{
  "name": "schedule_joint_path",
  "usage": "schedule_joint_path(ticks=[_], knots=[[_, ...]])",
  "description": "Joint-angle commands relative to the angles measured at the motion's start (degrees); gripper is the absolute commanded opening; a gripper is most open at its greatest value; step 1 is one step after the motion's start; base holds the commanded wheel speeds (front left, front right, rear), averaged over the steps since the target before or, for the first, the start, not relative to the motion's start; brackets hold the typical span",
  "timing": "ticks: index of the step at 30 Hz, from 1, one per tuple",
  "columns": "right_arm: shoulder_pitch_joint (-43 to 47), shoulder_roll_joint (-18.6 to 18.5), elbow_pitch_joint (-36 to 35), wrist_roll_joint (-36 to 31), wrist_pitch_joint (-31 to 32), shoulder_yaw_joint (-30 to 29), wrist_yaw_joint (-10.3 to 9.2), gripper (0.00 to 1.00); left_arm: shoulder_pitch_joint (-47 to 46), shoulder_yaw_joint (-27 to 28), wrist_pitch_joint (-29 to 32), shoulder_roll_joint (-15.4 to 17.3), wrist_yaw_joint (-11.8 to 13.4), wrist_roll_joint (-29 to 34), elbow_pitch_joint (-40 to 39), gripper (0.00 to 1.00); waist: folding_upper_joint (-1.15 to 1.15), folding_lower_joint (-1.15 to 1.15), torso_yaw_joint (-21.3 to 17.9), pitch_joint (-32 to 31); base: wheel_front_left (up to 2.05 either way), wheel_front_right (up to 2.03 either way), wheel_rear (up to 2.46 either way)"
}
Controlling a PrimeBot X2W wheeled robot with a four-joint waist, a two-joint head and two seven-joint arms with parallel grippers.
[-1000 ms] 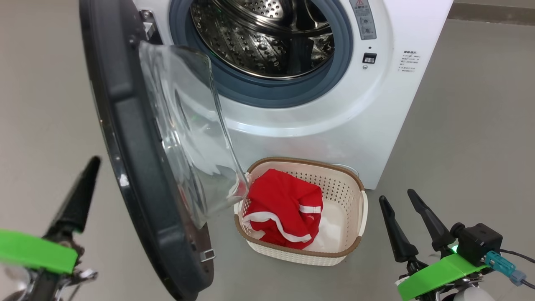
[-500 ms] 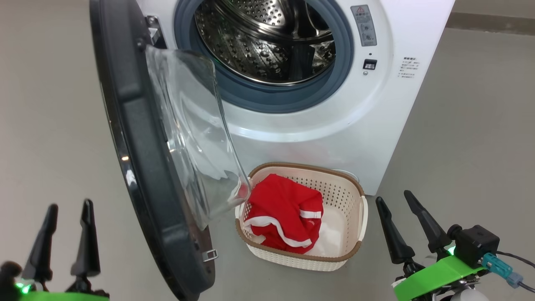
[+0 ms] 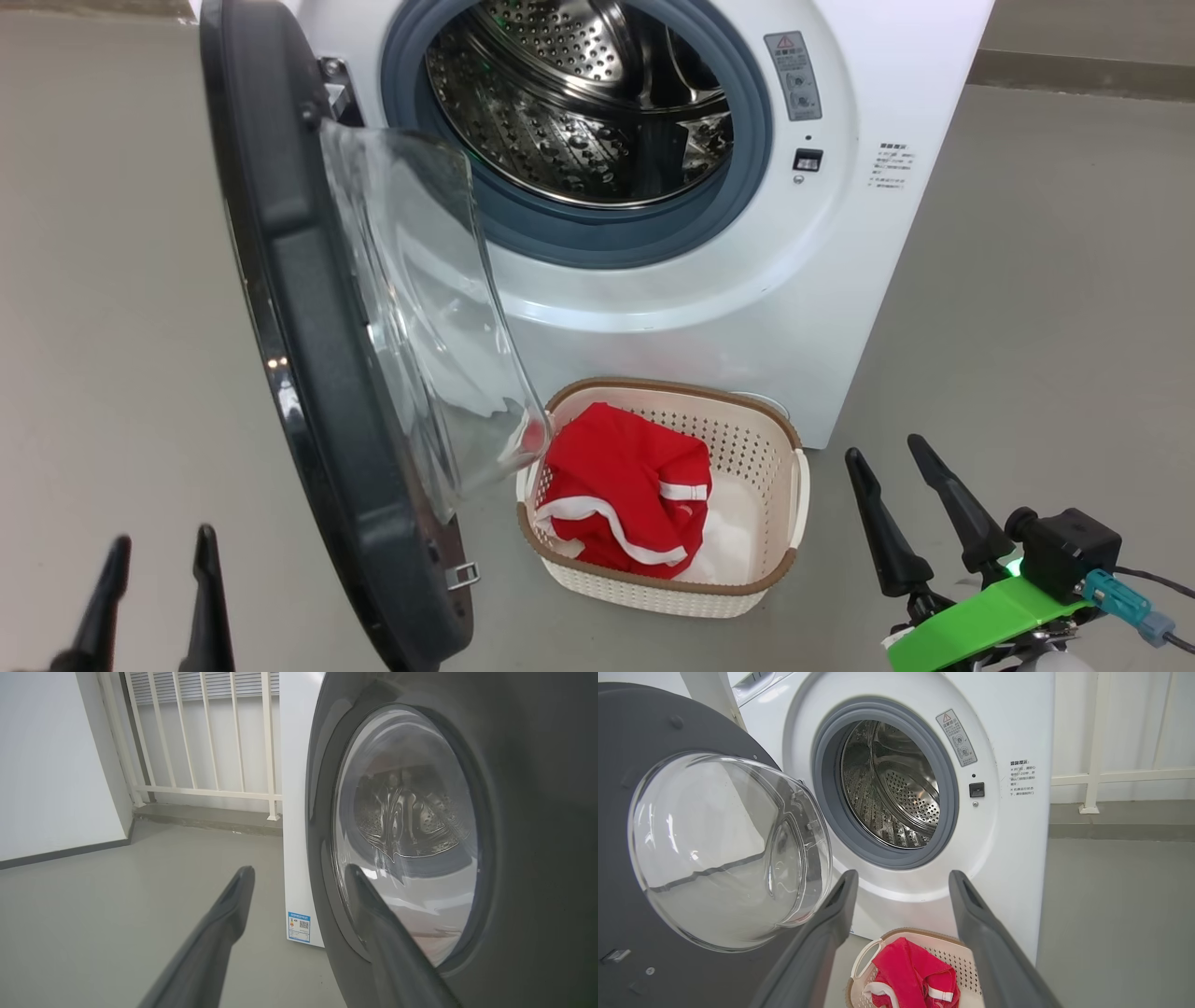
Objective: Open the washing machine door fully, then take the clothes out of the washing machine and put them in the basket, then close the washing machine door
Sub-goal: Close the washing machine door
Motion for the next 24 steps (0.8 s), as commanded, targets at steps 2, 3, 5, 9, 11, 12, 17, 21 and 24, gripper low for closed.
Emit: schedule_joint_path(ticks=[2, 3, 5, 9, 11, 12, 17, 21, 24], knots=[[-0.9, -0.6, -1.2, 0.5, -0.4, 1.5, 0.28, 1.0, 0.4, 2.9, -0.7, -0.4, -0.8, 1.5, -1.2, 1.0, 0.0, 0.0, -0.3, 0.0, 0.0, 0.0, 0.0], [-0.9, -0.6, -1.2, 0.5, -0.4, 1.5, 0.28, 1.0, 0.7, 3.1, -0.7, -0.9, -1.1, 1.9, -1.3, 1.0, 0.0, 0.0, -0.4, 0.0, 0.0, 0.0, 0.0], [-1.0, -0.6, -1.2, 0.5, -0.4, 1.4, 0.28, 1.0, 1.2, 3.5, -0.7, -2.0, -1.3, 2.8, -1.2, 1.0, 0.0, 0.0, -0.5, 0.2, 0.0, 0.0, 0.0], [-1.2, -0.4, -1.2, 0.4, -0.4, 1.3, 0.28, 1.0, 1.8, 4.2, -0.7, -3.7, -1.4, 3.4, -1.2, 1.0, 0.0, 0.0, -0.8, 0.5, 0.0, 0.0, 0.0], [-1.3, -0.3, -1.2, 0.3, -0.4, 1.2, 0.28, 1.0, 2.1, 4.2, -0.7, -4.2, -1.2, 3.6, -1.5, 1.0, 0.0, 0.0, -0.8, 0.7, 0.0, 0.0, 0.0], [-1.4, -0.3, -1.2, 0.3, -0.4, 1.1, 0.28, 1.0, 2.1, 4.2, -0.7, -4.4, -1.1, 3.7, -1.6, 1.0, 0.0, 0.0, -0.8, 0.8, 0.0, 0.0, 0.0], [-1.7, 0.0, -1.3, 0.0, -0.4, 0.9, 0.28, 1.0, 2.1, 2.9, -0.7, -4.7, -0.2, 3.3, -1.5, 1.0, 0.0, 0.0, -0.7, 1.4, 0.0, 0.0, 0.0], [-1.8, 0.0, -1.2, -0.1, -0.4, 0.8, 0.28, 1.0, 2.0, 2.2, -0.7, -4.7, 0.7, 2.8, -1.7, 1.0, 0.0, 0.0, -0.7, 1.6, 0.0, 0.0, 0.0], [-2.0, 0.0, -1.1, 0.0, -0.4, 0.9, 0.28, 1.0, 2.0, 1.7, -0.7, -4.7, 1.2, 3.0, -1.8, 1.0, 0.0, 0.0, -0.7, 1.8, 0.0, 0.0, 0.0]])
